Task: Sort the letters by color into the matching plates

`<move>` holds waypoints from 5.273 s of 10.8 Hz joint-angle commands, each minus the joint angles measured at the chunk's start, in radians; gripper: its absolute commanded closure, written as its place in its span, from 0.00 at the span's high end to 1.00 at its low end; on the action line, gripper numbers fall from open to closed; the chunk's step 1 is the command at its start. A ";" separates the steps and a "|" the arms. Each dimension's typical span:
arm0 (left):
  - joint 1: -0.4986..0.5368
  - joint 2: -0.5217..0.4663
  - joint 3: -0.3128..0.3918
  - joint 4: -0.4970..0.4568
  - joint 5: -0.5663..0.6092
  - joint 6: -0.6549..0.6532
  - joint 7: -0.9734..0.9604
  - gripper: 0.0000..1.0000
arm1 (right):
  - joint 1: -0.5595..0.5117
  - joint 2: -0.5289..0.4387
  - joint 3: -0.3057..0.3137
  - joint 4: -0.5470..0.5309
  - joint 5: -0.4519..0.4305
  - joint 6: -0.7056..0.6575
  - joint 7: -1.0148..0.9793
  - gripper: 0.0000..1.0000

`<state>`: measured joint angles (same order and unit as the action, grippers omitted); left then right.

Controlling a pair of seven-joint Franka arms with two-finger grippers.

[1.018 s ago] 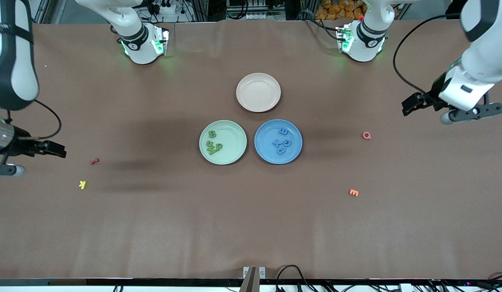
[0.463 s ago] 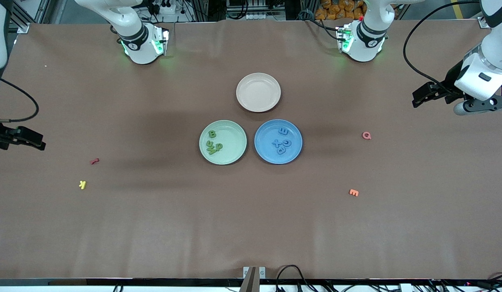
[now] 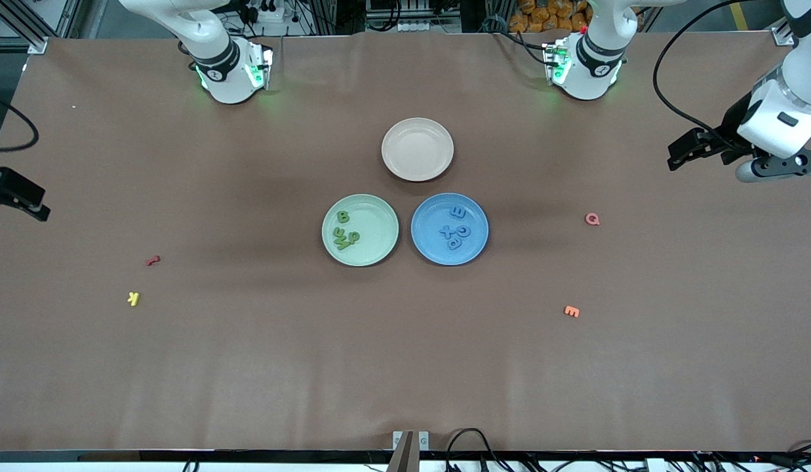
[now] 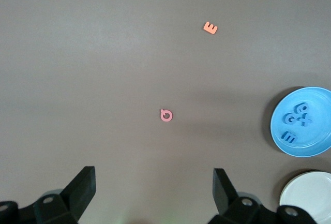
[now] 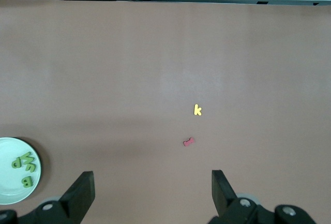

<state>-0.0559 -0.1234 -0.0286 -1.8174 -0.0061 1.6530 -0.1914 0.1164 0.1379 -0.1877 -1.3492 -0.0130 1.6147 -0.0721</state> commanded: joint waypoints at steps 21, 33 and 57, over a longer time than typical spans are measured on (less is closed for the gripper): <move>-0.006 0.016 0.029 0.093 -0.011 -0.059 0.104 1.00 | 0.078 -0.049 0.017 -0.070 -0.001 -0.018 0.130 1.00; 0.017 0.074 0.045 0.125 -0.009 -0.018 0.125 1.00 | 0.011 -0.047 0.085 -0.071 -0.002 -0.016 0.132 1.00; 0.070 0.062 0.041 0.151 -0.003 0.042 0.110 1.00 | 0.017 -0.060 0.088 -0.128 -0.005 0.033 0.118 1.00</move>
<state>0.0144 -0.0578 0.0158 -1.6755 -0.0061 1.6915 -0.0807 0.1434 0.0844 -0.1121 -1.4656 -0.0152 1.6294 0.0432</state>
